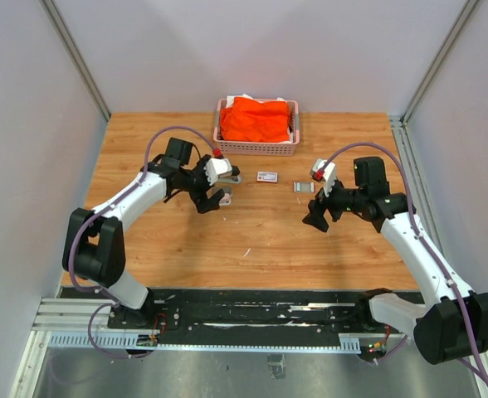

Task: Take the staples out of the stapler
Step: Pick up the stapler from the center of the board.

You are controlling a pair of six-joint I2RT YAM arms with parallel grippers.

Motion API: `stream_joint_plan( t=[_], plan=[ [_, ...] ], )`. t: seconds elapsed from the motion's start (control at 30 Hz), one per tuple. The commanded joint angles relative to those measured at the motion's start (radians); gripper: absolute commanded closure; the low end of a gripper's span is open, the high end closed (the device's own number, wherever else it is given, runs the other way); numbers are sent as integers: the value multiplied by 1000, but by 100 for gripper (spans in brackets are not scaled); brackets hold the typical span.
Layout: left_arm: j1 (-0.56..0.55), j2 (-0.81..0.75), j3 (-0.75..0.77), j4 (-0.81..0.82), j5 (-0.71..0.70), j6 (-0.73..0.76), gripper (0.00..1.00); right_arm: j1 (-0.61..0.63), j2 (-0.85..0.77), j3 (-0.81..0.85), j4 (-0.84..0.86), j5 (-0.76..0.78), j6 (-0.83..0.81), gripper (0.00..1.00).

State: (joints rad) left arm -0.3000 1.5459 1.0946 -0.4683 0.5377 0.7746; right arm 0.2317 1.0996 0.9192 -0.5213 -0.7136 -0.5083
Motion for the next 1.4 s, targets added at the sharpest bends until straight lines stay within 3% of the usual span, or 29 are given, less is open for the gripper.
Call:
stream_joint_plan(
  t=[0.0, 0.3, 0.7, 1.37],
  plan=[
    [-30, 81, 63, -96, 42, 74, 1, 13, 1, -14, 9, -5, -29, 14],
    [-42, 179, 106, -115, 3, 22, 2, 12, -3, -22, 8, -25, -38, 15],
    [-44, 228, 123, -75, -147, -87, 2, 12, -3, -23, 7, -26, -41, 15],
    [-48, 345, 197, -74, -163, -73, 1, 12, 7, -20, 0, -20, -35, 15]
  ],
)
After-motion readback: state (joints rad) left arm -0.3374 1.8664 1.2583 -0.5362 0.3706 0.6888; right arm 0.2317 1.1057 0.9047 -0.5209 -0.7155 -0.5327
